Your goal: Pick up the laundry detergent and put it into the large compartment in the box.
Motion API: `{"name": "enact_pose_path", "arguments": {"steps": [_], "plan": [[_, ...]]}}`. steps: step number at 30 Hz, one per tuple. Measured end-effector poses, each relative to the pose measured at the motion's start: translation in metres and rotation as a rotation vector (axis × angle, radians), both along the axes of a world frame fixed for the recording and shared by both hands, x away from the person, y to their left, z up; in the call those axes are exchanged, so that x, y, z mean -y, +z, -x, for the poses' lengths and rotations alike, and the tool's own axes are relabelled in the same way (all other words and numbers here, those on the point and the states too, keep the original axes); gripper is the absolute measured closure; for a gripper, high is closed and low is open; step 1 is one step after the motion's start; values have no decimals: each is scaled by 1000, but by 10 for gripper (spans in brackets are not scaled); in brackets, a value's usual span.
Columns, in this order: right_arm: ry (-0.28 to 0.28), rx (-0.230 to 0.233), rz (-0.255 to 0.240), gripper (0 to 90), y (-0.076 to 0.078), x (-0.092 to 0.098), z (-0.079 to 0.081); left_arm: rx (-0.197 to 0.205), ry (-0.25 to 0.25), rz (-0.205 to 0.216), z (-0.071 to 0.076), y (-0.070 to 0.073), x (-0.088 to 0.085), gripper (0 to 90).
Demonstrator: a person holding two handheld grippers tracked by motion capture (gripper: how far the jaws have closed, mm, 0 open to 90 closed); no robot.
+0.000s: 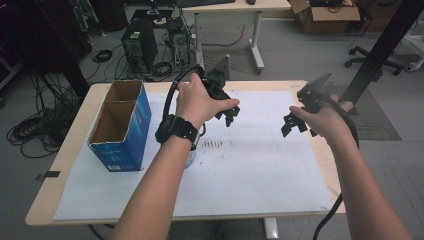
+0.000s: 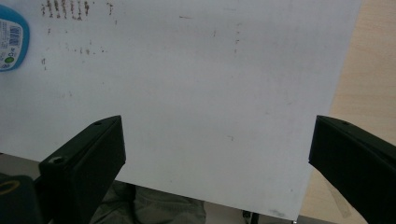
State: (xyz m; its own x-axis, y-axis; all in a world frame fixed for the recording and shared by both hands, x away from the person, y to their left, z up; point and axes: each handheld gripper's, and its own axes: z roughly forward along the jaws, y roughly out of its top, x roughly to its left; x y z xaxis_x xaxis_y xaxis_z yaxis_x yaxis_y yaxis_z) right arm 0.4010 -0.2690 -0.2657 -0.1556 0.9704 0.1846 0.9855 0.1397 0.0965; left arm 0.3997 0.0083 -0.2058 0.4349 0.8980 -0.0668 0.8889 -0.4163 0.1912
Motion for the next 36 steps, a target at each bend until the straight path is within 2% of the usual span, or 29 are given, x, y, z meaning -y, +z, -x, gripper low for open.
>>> {"name": "enact_pose_path", "arguments": {"steps": [6, 12, 19, 27, 28, 33, 36], "plan": [[3, -1, -1, 38, -1, 1, -1, 16, 34, 9, -3, 7, -17, 39], [1, -4, -6, 39, -4, 0, -1, 27, 68, -9, -4, 11, -35, 39], [8, -3, -7, 39, -5, -4, -2, 19, 109, -36, -4, 11, -51, 40], [8, -6, -8, 39, -6, -4, -2, 9, 132, -66, -7, 3, -59, 40], [7, -8, -6, 38, -7, -4, -2, 10, 148, -73, -8, -1, -60, 40], [5, -8, -13, 38, -9, -3, -3, -3, 148, -86, -9, -9, -62, 41], [7, -7, -13, 38, -10, -3, -3, -17, 151, -102, -10, -19, -62, 41]]}}
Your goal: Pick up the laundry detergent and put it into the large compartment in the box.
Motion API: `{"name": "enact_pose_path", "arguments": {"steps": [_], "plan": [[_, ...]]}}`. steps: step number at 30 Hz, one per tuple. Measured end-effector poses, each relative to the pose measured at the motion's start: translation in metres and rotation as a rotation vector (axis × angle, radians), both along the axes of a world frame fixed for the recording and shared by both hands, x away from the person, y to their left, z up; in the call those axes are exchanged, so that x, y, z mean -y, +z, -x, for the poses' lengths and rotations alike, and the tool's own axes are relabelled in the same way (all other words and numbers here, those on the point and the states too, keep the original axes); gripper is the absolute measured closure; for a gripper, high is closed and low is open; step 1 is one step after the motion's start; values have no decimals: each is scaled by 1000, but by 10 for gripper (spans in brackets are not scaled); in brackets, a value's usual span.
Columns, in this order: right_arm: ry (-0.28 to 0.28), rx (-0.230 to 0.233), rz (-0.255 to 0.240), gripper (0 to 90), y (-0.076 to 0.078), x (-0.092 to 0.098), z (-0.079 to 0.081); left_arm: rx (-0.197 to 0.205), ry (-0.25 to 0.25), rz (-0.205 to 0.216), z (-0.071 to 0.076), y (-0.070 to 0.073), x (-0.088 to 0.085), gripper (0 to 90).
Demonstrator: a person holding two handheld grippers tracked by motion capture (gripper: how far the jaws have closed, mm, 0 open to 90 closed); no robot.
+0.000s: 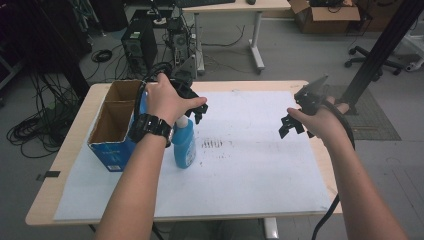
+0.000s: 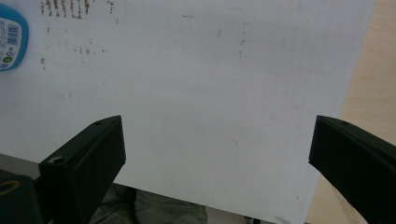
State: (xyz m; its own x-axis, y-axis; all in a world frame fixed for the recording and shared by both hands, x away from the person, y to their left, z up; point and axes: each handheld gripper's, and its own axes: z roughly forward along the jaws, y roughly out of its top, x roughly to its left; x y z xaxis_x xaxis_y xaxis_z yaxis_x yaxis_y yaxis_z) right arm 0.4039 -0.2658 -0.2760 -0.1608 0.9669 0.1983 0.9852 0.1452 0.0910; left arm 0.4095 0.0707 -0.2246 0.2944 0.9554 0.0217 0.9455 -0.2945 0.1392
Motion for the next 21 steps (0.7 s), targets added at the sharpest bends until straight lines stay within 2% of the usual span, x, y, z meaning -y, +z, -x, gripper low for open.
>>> {"name": "enact_pose_path", "arguments": {"steps": [7, 14, 17, 21], "plan": [[2, 1, -4, 38, -3, 1, 0, -2, 6, -12, -1, -11, 1, 43], [0, -5, -3, 39, -6, 2, -1, -24, -1, -25, -2, -28, 5, 43], [0, -5, -4, 38, -7, 2, -1, -28, 11, -33, -3, -35, 6, 43], [2, -5, -6, 38, -8, 2, -1, -32, 12, -40, -4, -40, 6, 41]]}}
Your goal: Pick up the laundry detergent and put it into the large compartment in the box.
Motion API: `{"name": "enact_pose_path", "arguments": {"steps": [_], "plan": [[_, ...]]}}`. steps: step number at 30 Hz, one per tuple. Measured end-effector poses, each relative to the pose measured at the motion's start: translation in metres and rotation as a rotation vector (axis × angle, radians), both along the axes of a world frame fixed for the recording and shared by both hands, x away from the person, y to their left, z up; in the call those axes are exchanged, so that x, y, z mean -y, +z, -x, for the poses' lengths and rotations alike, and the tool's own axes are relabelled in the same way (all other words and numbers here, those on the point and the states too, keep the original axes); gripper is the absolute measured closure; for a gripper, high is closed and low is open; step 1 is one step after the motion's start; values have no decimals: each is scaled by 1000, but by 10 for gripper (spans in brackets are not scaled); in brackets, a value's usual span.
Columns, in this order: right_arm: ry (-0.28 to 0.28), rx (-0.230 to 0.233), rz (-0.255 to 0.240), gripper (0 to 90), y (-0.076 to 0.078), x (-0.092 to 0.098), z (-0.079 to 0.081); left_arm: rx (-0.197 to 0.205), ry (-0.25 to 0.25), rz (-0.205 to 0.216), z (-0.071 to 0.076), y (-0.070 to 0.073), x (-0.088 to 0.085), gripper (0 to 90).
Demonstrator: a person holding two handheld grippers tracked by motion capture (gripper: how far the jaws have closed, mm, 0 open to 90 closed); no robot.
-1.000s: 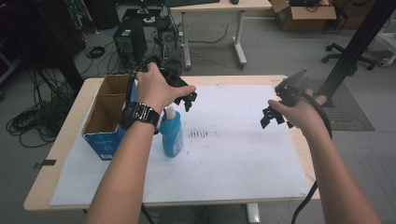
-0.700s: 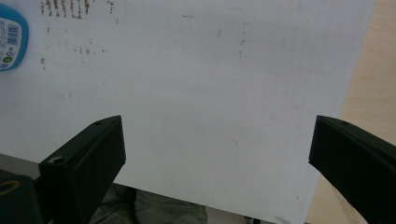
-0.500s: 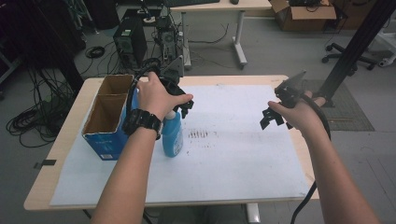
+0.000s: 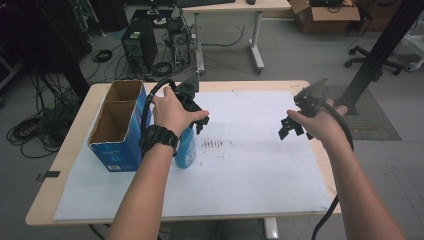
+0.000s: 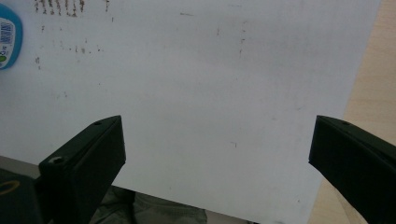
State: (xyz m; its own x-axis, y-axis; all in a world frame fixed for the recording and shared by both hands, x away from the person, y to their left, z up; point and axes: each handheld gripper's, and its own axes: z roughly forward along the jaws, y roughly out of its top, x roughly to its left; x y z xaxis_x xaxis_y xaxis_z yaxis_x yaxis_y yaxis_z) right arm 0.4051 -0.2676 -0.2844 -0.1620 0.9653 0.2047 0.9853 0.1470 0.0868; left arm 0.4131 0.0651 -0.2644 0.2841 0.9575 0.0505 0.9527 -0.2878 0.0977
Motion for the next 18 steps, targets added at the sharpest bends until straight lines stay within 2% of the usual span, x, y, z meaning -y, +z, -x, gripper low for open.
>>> {"name": "enact_pose_path", "arguments": {"steps": [7, 18], "plan": [[4, -7, -4, 38, -4, -1, 0, -9, 1, -8, -1, -11, 1, 42], [-1, -7, -4, 38, -5, 1, -1, -7, -4, -26, -2, -17, 2, 58]]}}
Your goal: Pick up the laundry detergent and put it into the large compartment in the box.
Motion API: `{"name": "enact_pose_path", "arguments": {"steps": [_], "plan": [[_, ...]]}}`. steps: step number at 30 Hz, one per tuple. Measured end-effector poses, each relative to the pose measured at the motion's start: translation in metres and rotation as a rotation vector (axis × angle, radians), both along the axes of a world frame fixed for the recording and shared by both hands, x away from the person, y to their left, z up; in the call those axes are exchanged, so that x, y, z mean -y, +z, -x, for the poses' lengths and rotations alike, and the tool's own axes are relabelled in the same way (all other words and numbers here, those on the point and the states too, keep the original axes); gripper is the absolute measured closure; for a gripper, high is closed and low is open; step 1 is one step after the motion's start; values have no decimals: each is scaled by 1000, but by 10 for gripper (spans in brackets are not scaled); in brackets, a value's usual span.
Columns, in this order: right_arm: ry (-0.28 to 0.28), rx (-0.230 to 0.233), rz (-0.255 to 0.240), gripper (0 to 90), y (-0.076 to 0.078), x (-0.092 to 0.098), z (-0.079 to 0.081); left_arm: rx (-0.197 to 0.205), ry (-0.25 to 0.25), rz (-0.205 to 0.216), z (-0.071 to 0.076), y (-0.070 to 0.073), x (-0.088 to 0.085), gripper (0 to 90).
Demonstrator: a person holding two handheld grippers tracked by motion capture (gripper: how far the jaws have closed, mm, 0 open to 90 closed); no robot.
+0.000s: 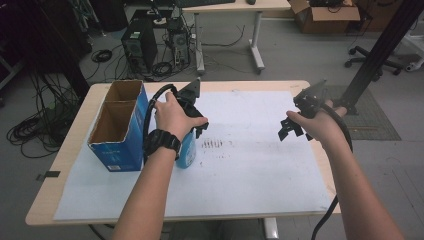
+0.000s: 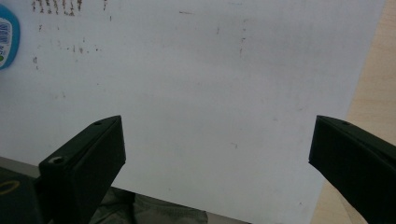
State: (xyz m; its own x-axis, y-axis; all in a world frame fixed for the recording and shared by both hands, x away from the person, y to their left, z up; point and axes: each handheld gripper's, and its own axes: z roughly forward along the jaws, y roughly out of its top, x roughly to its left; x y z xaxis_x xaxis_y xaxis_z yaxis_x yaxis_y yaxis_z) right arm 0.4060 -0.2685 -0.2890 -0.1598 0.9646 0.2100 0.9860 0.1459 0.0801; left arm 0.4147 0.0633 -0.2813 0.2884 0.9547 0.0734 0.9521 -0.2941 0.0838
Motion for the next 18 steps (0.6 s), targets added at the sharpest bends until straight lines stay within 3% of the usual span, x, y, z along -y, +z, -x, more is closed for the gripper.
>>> {"name": "enact_pose_path", "arguments": {"steps": [18], "plan": [[2, -4, -5, 38, -2, 0, 1, -17, -12, -10, 1, -5, 0, 95]]}}
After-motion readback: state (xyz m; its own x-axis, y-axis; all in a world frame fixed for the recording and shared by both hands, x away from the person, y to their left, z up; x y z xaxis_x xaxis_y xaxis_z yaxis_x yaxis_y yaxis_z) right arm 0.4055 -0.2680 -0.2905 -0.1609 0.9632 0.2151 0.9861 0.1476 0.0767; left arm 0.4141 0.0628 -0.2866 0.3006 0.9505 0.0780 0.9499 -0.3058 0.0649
